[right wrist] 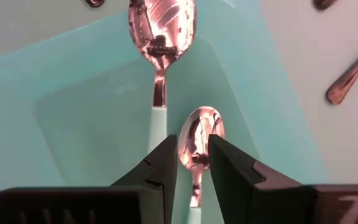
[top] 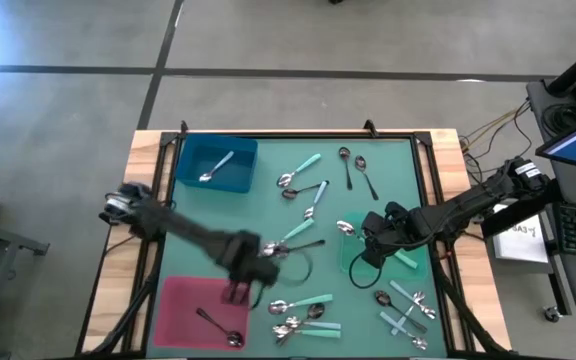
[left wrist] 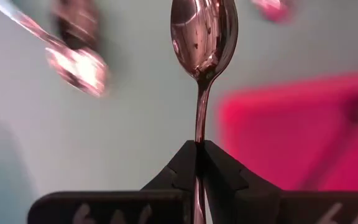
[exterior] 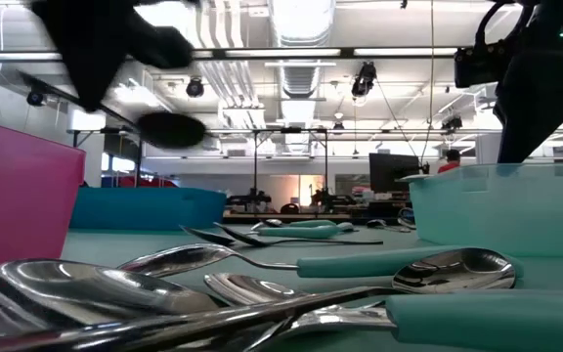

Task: Sort silverware by color (type)
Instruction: Put the black spoon into the pink bin, then put the green spoon into the green bin

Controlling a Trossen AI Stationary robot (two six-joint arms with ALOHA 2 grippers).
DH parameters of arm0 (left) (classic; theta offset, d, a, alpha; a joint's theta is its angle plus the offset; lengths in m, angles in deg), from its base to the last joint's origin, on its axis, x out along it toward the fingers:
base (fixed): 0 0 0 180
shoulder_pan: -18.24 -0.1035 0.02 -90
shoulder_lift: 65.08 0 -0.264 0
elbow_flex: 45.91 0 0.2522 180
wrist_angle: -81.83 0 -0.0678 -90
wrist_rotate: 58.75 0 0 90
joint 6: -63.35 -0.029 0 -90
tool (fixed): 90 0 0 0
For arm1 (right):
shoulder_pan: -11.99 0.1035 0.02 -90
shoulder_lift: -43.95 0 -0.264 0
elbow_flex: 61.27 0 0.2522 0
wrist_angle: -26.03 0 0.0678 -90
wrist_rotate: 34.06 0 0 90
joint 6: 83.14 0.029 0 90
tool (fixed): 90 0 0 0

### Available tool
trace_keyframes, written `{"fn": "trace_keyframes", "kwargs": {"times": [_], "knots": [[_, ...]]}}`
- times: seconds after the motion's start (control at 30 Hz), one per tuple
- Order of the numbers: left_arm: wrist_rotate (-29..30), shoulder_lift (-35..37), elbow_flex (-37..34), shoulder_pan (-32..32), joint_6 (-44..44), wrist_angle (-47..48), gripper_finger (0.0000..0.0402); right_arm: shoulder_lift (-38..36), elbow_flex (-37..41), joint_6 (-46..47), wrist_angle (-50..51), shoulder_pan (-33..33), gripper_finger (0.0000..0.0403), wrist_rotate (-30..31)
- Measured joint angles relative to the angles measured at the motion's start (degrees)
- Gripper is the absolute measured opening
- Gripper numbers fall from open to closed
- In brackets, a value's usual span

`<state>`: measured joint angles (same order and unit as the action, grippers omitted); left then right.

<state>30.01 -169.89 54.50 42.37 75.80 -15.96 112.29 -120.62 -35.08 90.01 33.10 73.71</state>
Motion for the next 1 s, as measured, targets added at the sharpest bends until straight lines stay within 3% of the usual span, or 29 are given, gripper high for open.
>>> {"fn": "trace_keyframes", "kwargs": {"times": [0.2,0.47,0.77,1.0], "knots": [[-1.46,3.22,-0.02,11.44,19.4,0.55,0.0,0.02,0.09,-1.48,-0.07,0.0,0.0073,0.85],[2.08,4.45,-0.22,18.41,35.75,8.97,0.0013,0.02,0.09,-1.19,-1.87,0.0,0.0082,0.92],[1.5,2.73,-0.22,18.69,35.98,9.12,0.0051,0.01,0.09,-1.18,-2.12,0.0,0.008,0.91],[16.81,2.73,-0.22,11.97,22.54,8.93,0.0071,0.01,0.09,0.53,-2.56,0.0,0.0075,1.11]]}}
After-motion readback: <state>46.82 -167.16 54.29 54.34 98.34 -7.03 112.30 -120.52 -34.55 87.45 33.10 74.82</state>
